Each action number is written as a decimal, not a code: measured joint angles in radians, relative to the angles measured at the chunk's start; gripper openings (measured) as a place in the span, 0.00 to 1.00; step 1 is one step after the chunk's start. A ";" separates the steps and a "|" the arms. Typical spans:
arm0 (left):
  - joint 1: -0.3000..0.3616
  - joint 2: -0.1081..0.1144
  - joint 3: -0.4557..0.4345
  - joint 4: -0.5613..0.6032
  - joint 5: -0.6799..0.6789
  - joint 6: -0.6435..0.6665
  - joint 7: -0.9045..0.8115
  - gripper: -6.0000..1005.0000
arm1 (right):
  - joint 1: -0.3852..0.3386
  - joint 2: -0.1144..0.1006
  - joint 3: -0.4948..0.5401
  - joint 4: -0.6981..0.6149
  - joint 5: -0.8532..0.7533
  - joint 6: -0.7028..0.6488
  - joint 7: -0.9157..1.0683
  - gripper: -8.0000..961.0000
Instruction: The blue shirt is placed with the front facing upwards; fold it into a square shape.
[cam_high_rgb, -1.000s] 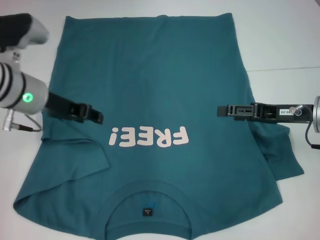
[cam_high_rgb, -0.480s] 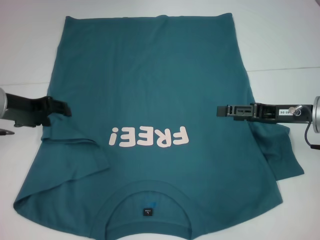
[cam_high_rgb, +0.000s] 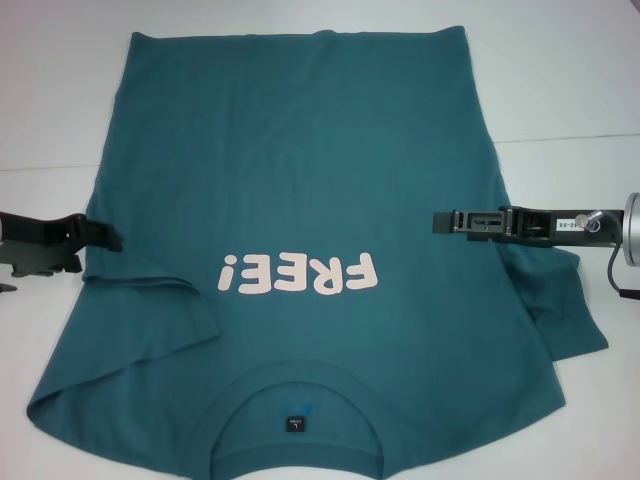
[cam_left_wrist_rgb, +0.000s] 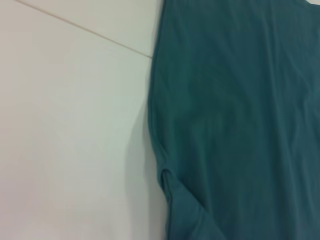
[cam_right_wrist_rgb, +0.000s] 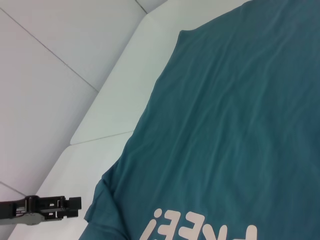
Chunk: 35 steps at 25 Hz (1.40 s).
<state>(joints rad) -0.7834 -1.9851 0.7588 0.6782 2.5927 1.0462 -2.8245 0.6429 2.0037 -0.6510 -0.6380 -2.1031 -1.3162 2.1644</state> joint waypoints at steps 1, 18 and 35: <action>0.000 0.000 0.000 -0.004 0.000 -0.005 0.000 0.65 | 0.000 0.000 0.000 0.000 0.000 0.001 0.000 0.95; -0.005 -0.009 0.029 -0.066 0.028 -0.108 0.021 0.62 | 0.001 0.001 -0.002 0.000 0.000 0.011 0.000 0.95; -0.029 -0.011 0.030 -0.109 0.027 -0.131 0.035 0.58 | -0.001 0.003 0.000 0.001 0.000 0.012 0.000 0.95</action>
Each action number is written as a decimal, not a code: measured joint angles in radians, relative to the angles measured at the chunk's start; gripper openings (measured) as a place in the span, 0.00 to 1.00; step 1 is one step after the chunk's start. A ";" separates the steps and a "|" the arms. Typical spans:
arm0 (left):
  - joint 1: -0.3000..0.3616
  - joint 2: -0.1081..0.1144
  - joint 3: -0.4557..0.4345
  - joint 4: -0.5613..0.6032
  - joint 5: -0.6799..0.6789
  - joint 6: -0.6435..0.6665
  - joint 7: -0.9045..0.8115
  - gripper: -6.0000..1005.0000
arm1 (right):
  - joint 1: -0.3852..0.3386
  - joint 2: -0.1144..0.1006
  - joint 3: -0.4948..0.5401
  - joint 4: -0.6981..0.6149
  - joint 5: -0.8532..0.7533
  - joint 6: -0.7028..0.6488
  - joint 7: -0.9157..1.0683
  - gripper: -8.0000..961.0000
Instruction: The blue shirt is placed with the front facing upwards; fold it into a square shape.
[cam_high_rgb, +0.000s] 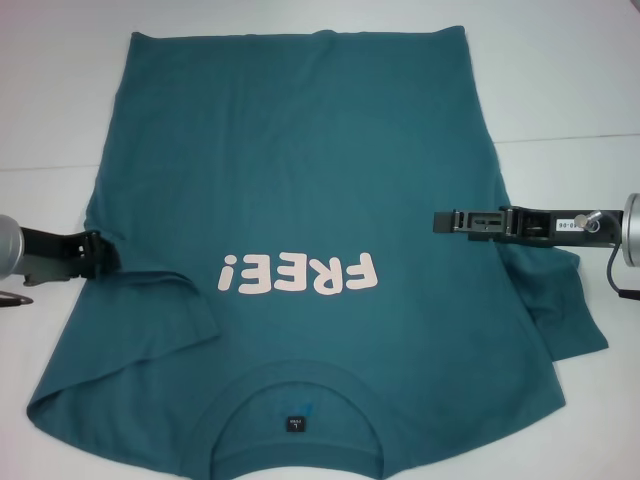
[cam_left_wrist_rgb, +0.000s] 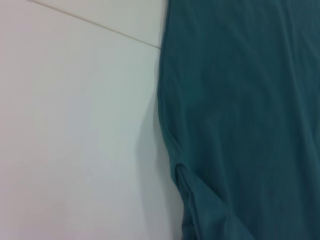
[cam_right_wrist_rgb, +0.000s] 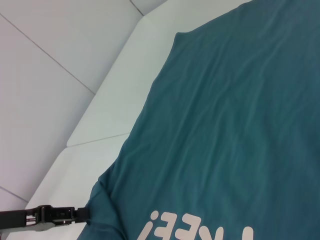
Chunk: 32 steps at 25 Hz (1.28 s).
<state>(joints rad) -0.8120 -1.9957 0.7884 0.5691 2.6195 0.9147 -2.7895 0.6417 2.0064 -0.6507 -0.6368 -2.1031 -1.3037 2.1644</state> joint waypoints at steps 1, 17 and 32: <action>0.000 0.000 0.000 0.000 0.000 0.000 0.000 0.54 | 0.000 0.000 0.000 0.000 0.000 0.000 0.000 0.95; -0.037 -0.002 -0.008 0.003 -0.008 0.010 -0.007 0.01 | 0.002 0.000 0.002 0.000 0.000 0.000 0.000 0.95; -0.095 -0.017 -0.028 -0.015 -0.021 -0.018 -0.001 0.04 | -0.007 0.001 -0.005 0.002 -0.002 0.011 0.000 0.95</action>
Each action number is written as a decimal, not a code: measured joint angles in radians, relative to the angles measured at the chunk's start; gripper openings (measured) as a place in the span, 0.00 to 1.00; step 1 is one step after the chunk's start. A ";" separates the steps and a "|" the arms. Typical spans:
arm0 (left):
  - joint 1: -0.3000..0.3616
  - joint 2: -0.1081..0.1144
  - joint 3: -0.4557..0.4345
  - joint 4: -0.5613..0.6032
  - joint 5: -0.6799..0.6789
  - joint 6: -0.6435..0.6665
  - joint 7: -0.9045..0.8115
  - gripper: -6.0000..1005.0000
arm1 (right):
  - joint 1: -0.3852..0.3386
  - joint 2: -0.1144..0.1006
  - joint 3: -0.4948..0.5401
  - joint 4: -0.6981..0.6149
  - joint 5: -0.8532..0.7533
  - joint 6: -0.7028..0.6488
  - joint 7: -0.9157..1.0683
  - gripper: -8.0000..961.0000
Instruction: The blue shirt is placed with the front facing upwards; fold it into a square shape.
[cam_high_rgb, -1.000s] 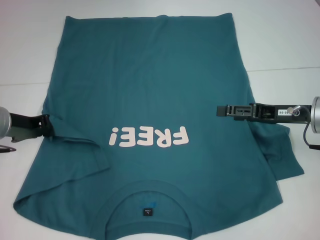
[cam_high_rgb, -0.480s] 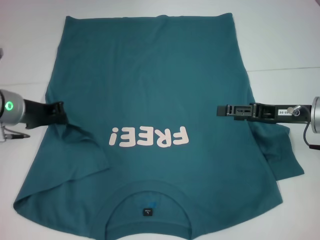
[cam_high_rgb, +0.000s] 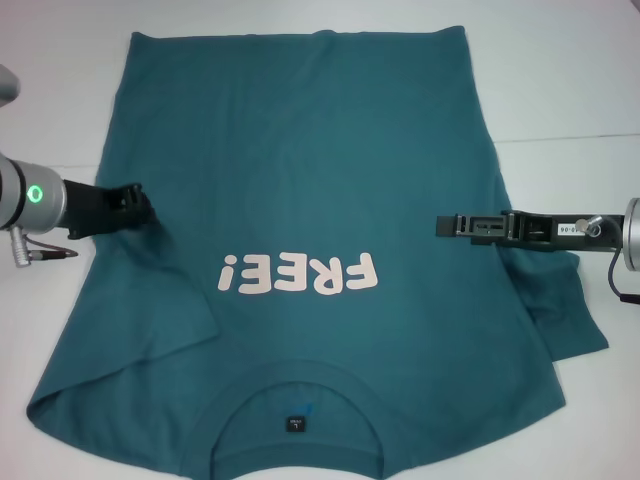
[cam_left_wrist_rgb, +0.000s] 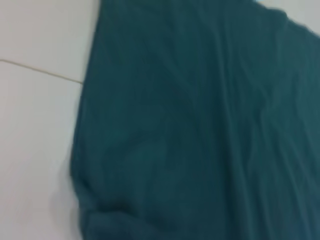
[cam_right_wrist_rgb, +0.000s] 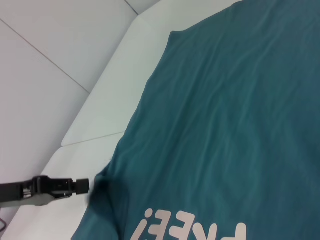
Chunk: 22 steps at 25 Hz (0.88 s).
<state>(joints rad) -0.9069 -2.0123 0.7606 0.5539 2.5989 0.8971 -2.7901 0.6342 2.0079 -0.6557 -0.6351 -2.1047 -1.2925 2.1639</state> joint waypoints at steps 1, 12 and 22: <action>0.005 -0.002 -0.013 0.004 -0.017 -0.002 0.008 0.05 | 0.000 0.000 0.000 0.000 0.000 0.001 0.000 0.95; 0.051 0.014 -0.049 0.002 -0.223 0.053 0.152 0.37 | 0.003 0.000 -0.001 0.002 0.001 0.002 -0.001 0.95; 0.208 -0.022 -0.050 0.237 -0.337 0.489 0.539 0.72 | 0.004 0.000 0.006 0.000 0.006 -0.009 -0.018 0.95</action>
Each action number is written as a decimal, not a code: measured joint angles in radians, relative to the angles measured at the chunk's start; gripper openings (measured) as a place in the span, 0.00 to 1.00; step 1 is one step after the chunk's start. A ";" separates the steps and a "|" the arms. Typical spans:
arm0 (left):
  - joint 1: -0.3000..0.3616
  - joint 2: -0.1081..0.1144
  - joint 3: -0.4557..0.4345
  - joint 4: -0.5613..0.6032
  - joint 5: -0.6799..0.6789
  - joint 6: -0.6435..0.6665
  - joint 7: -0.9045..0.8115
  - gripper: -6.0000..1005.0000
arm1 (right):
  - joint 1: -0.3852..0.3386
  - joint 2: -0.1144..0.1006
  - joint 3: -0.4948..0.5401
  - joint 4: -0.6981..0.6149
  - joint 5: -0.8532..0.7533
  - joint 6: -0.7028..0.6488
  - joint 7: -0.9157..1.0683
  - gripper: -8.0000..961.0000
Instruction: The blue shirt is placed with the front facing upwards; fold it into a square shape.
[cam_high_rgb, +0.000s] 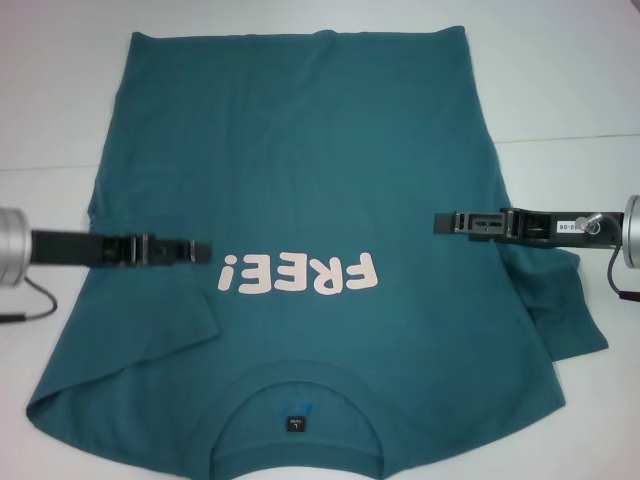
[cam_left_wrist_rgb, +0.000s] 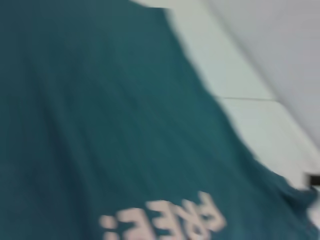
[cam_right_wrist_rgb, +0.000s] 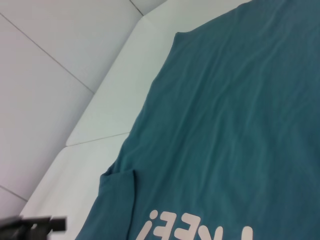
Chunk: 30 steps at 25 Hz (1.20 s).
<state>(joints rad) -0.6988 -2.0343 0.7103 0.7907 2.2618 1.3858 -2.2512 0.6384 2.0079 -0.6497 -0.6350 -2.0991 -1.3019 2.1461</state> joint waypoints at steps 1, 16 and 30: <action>0.033 -0.015 0.000 0.046 -0.028 0.051 0.051 0.72 | -0.002 0.000 0.000 0.000 0.006 -0.001 -0.005 0.95; 0.244 -0.085 -0.052 0.083 -0.177 0.247 0.350 0.72 | -0.032 0.006 -0.006 0.001 0.126 -0.060 -0.056 0.95; 0.258 -0.103 -0.103 0.031 -0.229 0.276 0.387 0.72 | -0.048 -0.053 -0.005 -0.008 0.014 -0.165 0.024 0.95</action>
<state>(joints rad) -0.4406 -2.1375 0.6074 0.8220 2.0324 1.6617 -1.8643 0.5908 1.9554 -0.6551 -0.6426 -2.0856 -1.4671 2.1700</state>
